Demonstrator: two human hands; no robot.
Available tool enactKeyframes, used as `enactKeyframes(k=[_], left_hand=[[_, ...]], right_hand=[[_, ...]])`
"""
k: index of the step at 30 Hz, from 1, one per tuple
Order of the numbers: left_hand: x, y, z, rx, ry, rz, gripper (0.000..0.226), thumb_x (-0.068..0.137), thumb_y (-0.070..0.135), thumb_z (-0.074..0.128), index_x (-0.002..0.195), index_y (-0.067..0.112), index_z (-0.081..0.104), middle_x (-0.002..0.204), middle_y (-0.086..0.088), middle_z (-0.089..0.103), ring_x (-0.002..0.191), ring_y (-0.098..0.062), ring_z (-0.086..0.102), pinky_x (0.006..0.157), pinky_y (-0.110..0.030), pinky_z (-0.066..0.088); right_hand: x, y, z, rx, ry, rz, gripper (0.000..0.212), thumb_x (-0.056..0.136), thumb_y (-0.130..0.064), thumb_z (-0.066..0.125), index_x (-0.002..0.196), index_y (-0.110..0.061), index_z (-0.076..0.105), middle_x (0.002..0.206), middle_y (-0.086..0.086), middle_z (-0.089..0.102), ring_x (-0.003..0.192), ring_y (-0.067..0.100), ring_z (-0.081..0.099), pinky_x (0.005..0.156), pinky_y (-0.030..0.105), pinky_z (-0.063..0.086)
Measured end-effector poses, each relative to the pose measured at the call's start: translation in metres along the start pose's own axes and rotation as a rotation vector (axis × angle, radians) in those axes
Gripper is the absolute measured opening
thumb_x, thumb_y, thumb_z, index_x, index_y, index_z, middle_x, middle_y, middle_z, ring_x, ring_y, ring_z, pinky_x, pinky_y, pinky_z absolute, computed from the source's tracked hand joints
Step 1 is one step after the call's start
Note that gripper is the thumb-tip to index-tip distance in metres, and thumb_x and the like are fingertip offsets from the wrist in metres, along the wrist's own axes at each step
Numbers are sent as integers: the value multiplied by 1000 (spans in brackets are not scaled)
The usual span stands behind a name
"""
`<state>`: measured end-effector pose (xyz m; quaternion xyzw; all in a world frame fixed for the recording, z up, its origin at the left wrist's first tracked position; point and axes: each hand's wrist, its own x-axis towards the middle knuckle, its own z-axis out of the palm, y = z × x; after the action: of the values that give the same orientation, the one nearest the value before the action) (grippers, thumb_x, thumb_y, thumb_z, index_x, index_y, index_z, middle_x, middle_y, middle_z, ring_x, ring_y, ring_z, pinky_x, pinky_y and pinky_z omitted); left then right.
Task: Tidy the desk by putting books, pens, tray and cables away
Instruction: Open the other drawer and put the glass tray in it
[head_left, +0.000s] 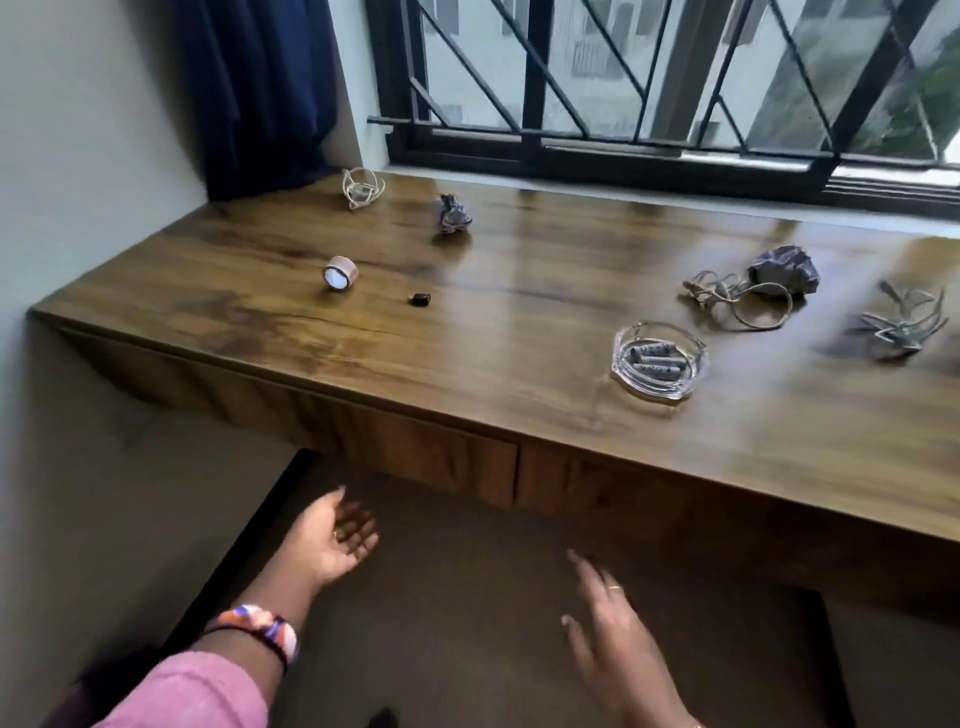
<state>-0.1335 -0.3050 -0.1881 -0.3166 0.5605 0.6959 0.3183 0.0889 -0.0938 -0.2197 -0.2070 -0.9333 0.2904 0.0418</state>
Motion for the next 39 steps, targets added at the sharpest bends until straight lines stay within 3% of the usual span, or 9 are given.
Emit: enactKeyframes(k=[3, 6, 9, 17, 25, 28, 31, 36, 39], left_hand=[[58, 34, -18, -110, 17, 20, 40, 97, 32, 37, 62, 13, 42, 30, -2, 47, 38, -17, 50, 47, -24, 44], [103, 62, -23, -190, -109, 81, 33, 59, 41, 71, 58, 9, 67, 42, 1, 62, 39, -13, 61, 31, -23, 47], [127, 74, -21, -535, -300, 63, 29, 86, 39, 49, 84, 22, 71, 75, 2, 74, 66, -16, 71, 61, -41, 59], [115, 58, -46, -457, -245, -1, 64, 92, 61, 14, 86, 26, 67, 72, 3, 73, 58, -13, 70, 69, -32, 52], [47, 34, -106, 159, 184, 85, 50, 97, 29, 34, 136, -2, 39, 130, -26, 48, 109, -32, 51, 87, -41, 42], [5, 21, -123, 808, 449, 648, 75, 78, 20, 55, 141, -6, 23, 150, -29, 13, 137, -42, 17, 110, -48, 26], [-40, 8, -128, 1267, 265, 1228, 96, 74, 18, 69, 145, 12, 5, 153, -23, -6, 141, -35, -3, 113, -46, 12], [-82, 33, -128, 1894, 77, 1136, 52, 92, 39, 47, 139, 22, 33, 147, -1, 36, 141, -18, 22, 115, -44, 12], [-99, 33, -138, 1964, 59, 1108, 40, 93, 46, 41, 125, 23, 48, 133, 0, 52, 128, -20, 42, 107, -41, 27]], right_hand=[[33, -34, 50, 615, -62, 415, 64, 84, -8, 63, 140, -12, 34, 131, 13, 53, 99, -3, 57, 75, 3, 44], [85, -60, 90, 1184, 70, 835, 42, 90, 4, 51, 126, -16, 43, 112, 12, 60, 94, 25, 60, 54, 23, 52], [125, -74, 94, 1658, 203, 993, 14, 87, -3, 44, 86, -13, 52, 72, 7, 66, 72, 24, 62, 52, 36, 55], [117, -99, 93, 1863, 360, 1062, 31, 65, 1, 47, 95, -4, 52, 57, 18, 68, 48, 31, 67, 48, 43, 57], [31, -129, 84, 1170, 268, 1024, 33, 87, -4, 48, 121, -4, 46, 101, 23, 61, 73, 27, 59, 64, 38, 50], [-3, -156, 69, 618, 425, 793, 95, 71, -11, 68, 146, -10, 10, 146, 21, 24, 128, 30, 35, 106, 47, 30], [-36, -189, 49, 58, 425, 360, 86, 85, -13, 58, 148, -15, 0, 157, 6, -5, 145, 22, -4, 115, 45, 9], [-53, -221, 41, -345, 12, 125, 57, 94, -23, 39, 147, -22, 19, 155, -5, 20, 145, 12, 9, 114, 48, -5], [-65, -228, 41, -485, 32, 42, 44, 90, -21, 41, 134, -17, 40, 139, 1, 47, 132, 19, 39, 113, 41, 17]])
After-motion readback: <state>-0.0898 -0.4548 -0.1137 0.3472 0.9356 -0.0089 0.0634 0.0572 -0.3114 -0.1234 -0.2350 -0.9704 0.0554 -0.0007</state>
